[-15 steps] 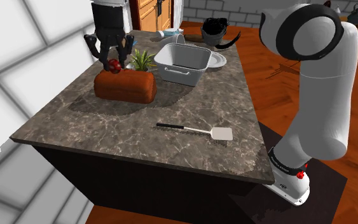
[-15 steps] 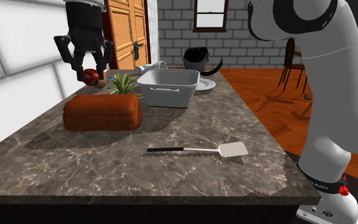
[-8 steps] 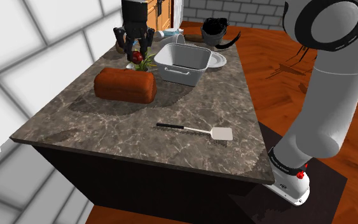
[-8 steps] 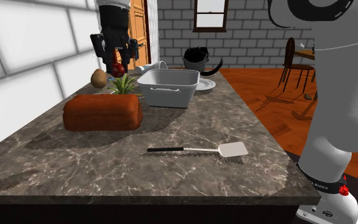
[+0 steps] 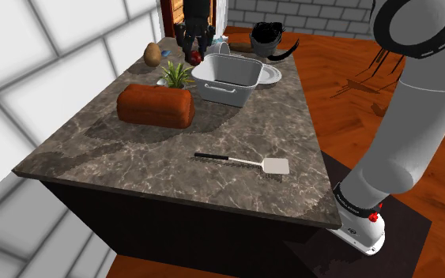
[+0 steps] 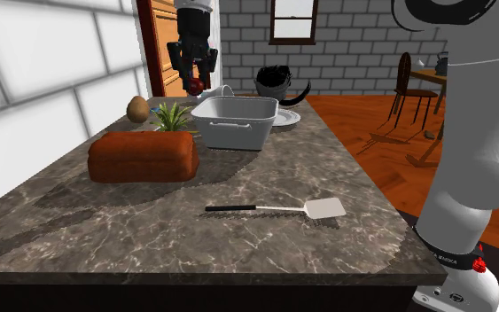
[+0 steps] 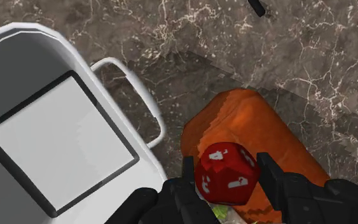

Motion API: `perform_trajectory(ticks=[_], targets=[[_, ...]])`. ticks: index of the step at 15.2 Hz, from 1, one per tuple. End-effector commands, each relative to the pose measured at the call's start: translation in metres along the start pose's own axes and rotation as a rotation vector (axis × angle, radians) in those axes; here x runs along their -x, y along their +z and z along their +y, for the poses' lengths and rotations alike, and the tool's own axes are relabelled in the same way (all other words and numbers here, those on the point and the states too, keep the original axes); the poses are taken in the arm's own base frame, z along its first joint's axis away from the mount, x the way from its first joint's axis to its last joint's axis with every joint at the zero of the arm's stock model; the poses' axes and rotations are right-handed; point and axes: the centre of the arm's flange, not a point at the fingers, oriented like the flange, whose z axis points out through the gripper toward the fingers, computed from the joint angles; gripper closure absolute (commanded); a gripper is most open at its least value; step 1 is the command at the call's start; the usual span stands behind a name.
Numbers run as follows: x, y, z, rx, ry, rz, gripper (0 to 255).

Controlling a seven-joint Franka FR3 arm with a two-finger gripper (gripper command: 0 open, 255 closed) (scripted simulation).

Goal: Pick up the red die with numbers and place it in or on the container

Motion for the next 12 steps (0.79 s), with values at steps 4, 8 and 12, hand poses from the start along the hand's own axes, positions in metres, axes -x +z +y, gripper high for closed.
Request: perform_trajectory(ticks=[4,8,12], targets=[[-0.007,-0.01,0.064,0.0,-0.001,0.0,255],[-0.013,-0.019,0.115,0.0,-0.001,0.0,255],[-0.02,-0.029,0.167,0.0,-0.001,0.0,255]])
